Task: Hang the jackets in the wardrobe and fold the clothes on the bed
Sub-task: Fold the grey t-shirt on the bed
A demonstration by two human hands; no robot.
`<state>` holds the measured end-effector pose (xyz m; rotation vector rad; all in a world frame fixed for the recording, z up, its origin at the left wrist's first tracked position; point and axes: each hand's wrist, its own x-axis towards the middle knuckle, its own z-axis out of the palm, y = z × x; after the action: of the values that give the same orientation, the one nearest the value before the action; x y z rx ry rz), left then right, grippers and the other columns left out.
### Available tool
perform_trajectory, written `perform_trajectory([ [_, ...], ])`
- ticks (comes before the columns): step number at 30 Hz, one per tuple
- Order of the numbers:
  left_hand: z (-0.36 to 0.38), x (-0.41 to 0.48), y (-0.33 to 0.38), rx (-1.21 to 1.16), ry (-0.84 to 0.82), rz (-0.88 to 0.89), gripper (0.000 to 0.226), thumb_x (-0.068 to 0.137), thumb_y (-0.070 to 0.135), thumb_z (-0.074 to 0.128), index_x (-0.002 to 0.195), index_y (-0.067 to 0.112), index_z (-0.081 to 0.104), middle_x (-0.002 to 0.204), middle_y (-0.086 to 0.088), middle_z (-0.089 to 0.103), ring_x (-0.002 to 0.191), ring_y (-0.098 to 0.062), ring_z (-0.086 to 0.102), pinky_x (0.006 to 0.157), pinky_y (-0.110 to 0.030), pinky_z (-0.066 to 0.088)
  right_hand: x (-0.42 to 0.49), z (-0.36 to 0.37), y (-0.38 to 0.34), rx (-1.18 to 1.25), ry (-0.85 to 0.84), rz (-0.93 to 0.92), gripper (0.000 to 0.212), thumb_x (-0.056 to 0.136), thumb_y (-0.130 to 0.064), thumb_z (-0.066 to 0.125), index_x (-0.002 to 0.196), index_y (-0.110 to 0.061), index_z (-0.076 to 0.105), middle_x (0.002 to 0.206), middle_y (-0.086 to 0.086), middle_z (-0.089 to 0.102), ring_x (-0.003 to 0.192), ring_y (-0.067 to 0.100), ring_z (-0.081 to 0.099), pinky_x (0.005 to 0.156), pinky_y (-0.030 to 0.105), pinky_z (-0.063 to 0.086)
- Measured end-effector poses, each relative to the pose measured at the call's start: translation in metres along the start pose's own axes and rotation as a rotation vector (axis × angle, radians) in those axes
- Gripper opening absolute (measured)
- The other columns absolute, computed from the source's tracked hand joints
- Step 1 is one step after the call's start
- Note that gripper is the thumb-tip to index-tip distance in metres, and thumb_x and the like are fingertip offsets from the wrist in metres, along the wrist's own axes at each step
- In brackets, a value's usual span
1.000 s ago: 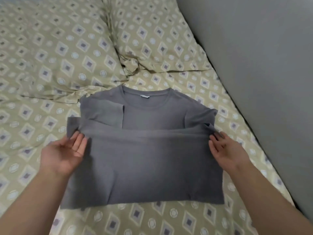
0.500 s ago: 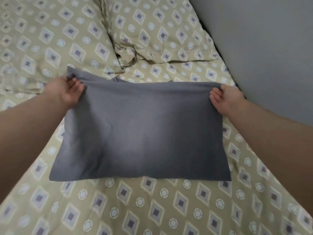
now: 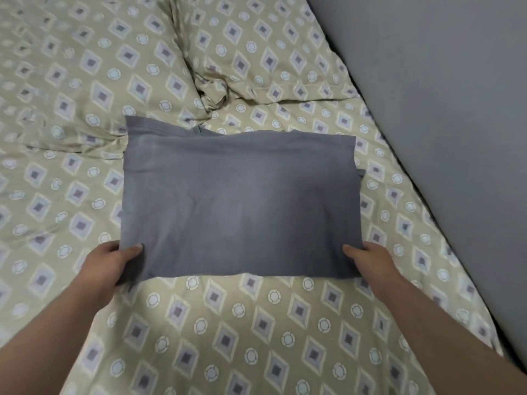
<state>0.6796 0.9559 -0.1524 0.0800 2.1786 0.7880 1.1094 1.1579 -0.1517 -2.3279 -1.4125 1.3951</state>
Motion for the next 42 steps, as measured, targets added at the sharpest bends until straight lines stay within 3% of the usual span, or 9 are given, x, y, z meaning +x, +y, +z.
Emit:
perform_trajectory([
  [7, -0.020, -0.039, 0.021, -0.166, -0.050, 0.044, 0.011, 0.101, 0.006, 0.051, 0.111, 0.003, 0.054, 0.108, -0.021, 0.061, 0.077, -0.030, 0.060, 0.068, -0.040, 0.049, -0.029, -0.029, -0.024, 0.216, 0.053, -0.060, 0.010, 0.092, -0.016, 0.062, 0.100, -0.011, 0.059, 0.109, 0.016, 0.065, 0.090, 0.031, 0.062, 0.082, 0.044, 0.051],
  [11, -0.055, -0.078, 0.040, -0.561, 0.028, 0.137, 0.055, 0.094, 0.005, 0.055, 0.143, 0.028, 0.044, 0.109, -0.009, 0.062, 0.075, -0.022, 0.058, 0.061, -0.032, 0.047, -0.084, -0.064, -0.048, 0.455, 0.077, -0.163, 0.018, 0.092, -0.022, 0.067, 0.109, -0.025, 0.062, 0.108, 0.002, 0.065, 0.093, 0.022, 0.065, 0.070, 0.037, 0.055],
  [16, -0.129, -0.117, 0.044, -0.929, -0.114, 0.269, 0.033, 0.096, 0.018, 0.051, 0.090, 0.033, 0.080, 0.099, 0.007, 0.073, 0.083, -0.005, 0.072, 0.071, -0.022, 0.060, -0.175, -0.123, -0.057, 0.989, -0.232, -0.190, 0.008, 0.083, -0.021, 0.072, 0.076, -0.020, 0.075, 0.081, 0.000, 0.068, 0.070, 0.012, 0.065, 0.061, 0.026, 0.051],
  [21, -0.154, -0.132, 0.053, -1.155, -0.418, 0.339, 0.030, 0.064, 0.018, 0.075, 0.092, 0.011, 0.081, 0.128, -0.008, 0.067, 0.118, -0.020, 0.065, 0.093, -0.033, 0.055, -0.216, -0.147, -0.053, 1.277, -0.493, -0.286, 0.044, 0.067, -0.017, 0.062, 0.109, -0.010, 0.075, 0.126, 0.010, 0.068, 0.120, 0.027, 0.064, 0.094, 0.037, 0.053],
  [25, -0.132, -0.144, 0.065, -1.156, -0.493, 0.244, 0.059, 0.032, 0.009, 0.082, 0.091, 0.002, 0.073, 0.125, -0.019, 0.066, 0.117, -0.030, 0.065, 0.095, -0.048, 0.050, -0.201, -0.129, -0.057, 1.269, -0.497, -0.214, 0.079, 0.069, -0.015, 0.053, 0.147, -0.005, 0.043, 0.141, 0.015, 0.057, 0.130, 0.030, 0.055, 0.105, 0.046, 0.043],
  [28, -0.106, -0.135, 0.061, -1.111, -0.426, 0.098, 0.092, 0.022, 0.006, 0.083, 0.110, 0.003, 0.058, 0.125, -0.017, 0.067, 0.116, -0.027, 0.065, 0.092, -0.047, 0.050, -0.173, -0.105, -0.050, 1.246, -0.447, -0.073, 0.050, 0.078, -0.014, 0.048, 0.127, -0.004, 0.055, 0.140, 0.019, 0.057, 0.133, 0.032, 0.051, 0.098, 0.047, 0.045],
  [32, -0.072, -0.106, 0.050, -1.030, -0.293, -0.097, 0.049, 0.093, 0.003, 0.045, 0.142, -0.001, 0.041, 0.142, -0.017, 0.053, 0.133, -0.030, 0.049, 0.102, -0.047, 0.045, -0.135, -0.070, -0.044, 1.121, -0.370, 0.098, 0.052, 0.093, -0.012, 0.040, 0.145, -0.008, 0.039, 0.142, 0.016, 0.053, 0.138, 0.031, 0.043, 0.098, 0.046, 0.045],
  [38, -0.044, -0.046, 0.076, -0.832, -0.271, -0.082, 0.032, 0.102, 0.013, 0.034, 0.130, 0.005, 0.050, 0.139, -0.009, 0.046, 0.133, -0.023, 0.044, 0.111, -0.042, 0.040, -0.070, -0.039, -0.067, 0.919, -0.298, 0.059, 0.055, 0.094, -0.013, 0.044, 0.148, -0.010, 0.037, 0.140, 0.007, 0.052, 0.132, 0.025, 0.047, 0.102, 0.040, 0.044],
  [42, -0.042, -0.038, 0.035, -0.385, -0.154, -0.024, 0.016, 0.101, 0.007, 0.041, 0.099, 0.006, 0.057, 0.102, -0.010, 0.059, 0.082, -0.018, 0.065, 0.072, -0.027, 0.050, -0.056, -0.017, -0.034, 0.273, -0.058, 0.021, 0.035, 0.082, -0.019, 0.055, 0.116, -0.012, 0.056, 0.111, 0.011, 0.060, 0.084, 0.024, 0.057, 0.071, 0.036, 0.046],
])
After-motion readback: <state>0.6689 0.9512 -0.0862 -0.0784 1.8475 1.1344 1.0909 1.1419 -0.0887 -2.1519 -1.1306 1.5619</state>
